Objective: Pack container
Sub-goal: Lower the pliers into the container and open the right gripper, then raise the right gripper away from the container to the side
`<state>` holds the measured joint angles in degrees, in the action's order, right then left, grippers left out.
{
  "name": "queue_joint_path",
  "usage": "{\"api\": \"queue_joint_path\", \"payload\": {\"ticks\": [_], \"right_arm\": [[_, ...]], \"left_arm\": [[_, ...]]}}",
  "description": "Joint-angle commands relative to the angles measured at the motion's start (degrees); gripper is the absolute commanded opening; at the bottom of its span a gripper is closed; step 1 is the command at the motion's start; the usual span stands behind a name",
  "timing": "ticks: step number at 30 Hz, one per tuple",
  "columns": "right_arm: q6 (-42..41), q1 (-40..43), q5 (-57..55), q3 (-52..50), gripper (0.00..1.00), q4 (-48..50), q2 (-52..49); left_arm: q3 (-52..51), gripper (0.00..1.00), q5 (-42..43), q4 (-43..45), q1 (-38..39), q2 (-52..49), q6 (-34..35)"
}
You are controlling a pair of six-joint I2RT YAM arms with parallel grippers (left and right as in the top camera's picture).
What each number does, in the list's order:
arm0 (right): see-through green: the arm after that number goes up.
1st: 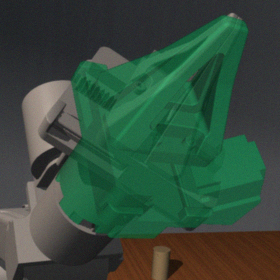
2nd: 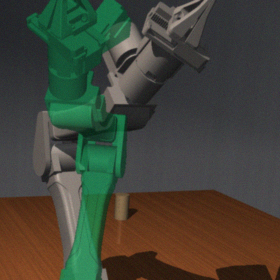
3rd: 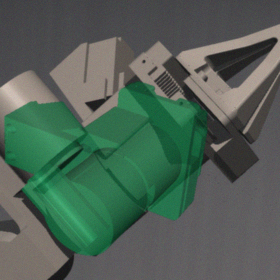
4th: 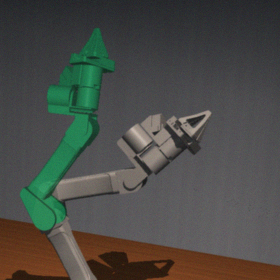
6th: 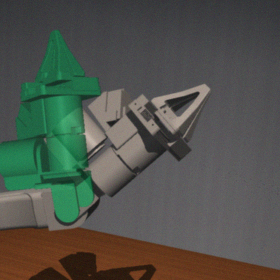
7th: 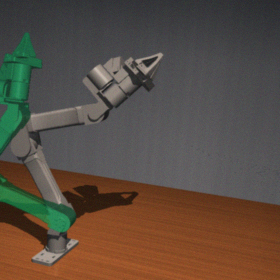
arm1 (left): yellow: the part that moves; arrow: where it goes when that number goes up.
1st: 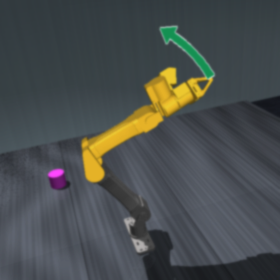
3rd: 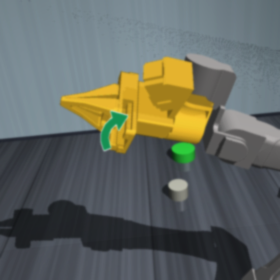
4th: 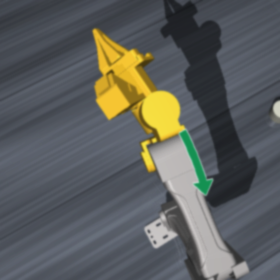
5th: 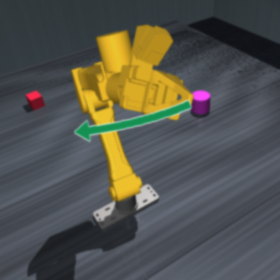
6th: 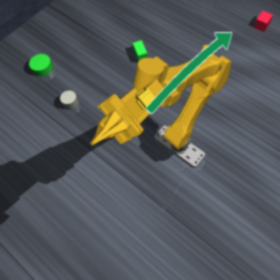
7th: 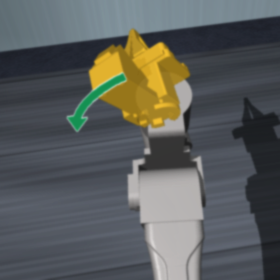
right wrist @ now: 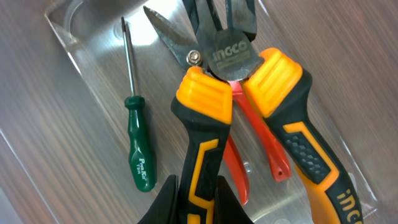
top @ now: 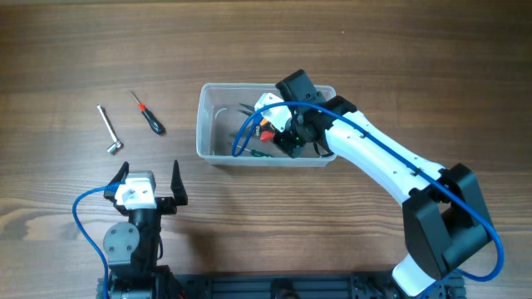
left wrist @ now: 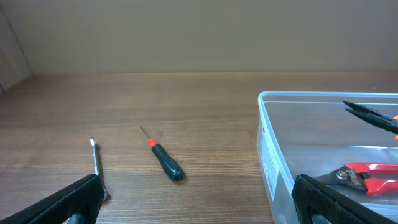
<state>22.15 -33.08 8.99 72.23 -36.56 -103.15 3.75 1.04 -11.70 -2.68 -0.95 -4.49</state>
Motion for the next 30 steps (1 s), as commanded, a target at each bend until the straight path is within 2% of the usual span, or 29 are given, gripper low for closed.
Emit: {"api": "queue_joint_path", "payload": {"ticks": [1,3,4,6,8,18,22,27,30], "right_arm": [[-1.73,0.15,1.16,0.02,0.06,0.55,1.27],[-1.49,0.15,1.16,0.02,0.11,0.55,1.27],[-1.36,0.15,1.18,0.02,0.26,0.55,1.27],[-1.31,0.15,1.16,0.02,0.43,0.52,1.27],[-1.29,0.15,1.16,0.02,0.48,0.55,1.27],[-4.63,0.15,1.40,2.58,0.49,0.66,1.27],[-10.36,0.28,-0.28,11.67,0.47,-1.97,2.01],[-21.99,3.15,-16.94,26.99,0.48,-8.90,2.40],[-24.70,7.32,-23.23,34.58,0.56,-13.57,2.40]], "left_arm": [[-0.24,1.00,0.87,0.13,0.33,0.13,-1.29],[-0.24,1.00,0.87,0.13,0.33,0.13,-1.29],[-0.24,1.00,0.87,0.13,0.33,0.13,-1.29],[-0.24,1.00,0.87,0.15,0.33,0.13,-1.29],[-0.24,1.00,0.87,0.13,0.33,0.13,-1.29],[-0.24,1.00,0.87,0.13,0.33,0.09,-1.29],[-0.24,1.00,0.87,0.13,0.33,0.09,-1.29],[-0.24,1.00,0.87,0.13,0.33,0.07,-1.29],[-0.24,1.00,0.87,0.13,0.33,0.04,-1.29]]}}
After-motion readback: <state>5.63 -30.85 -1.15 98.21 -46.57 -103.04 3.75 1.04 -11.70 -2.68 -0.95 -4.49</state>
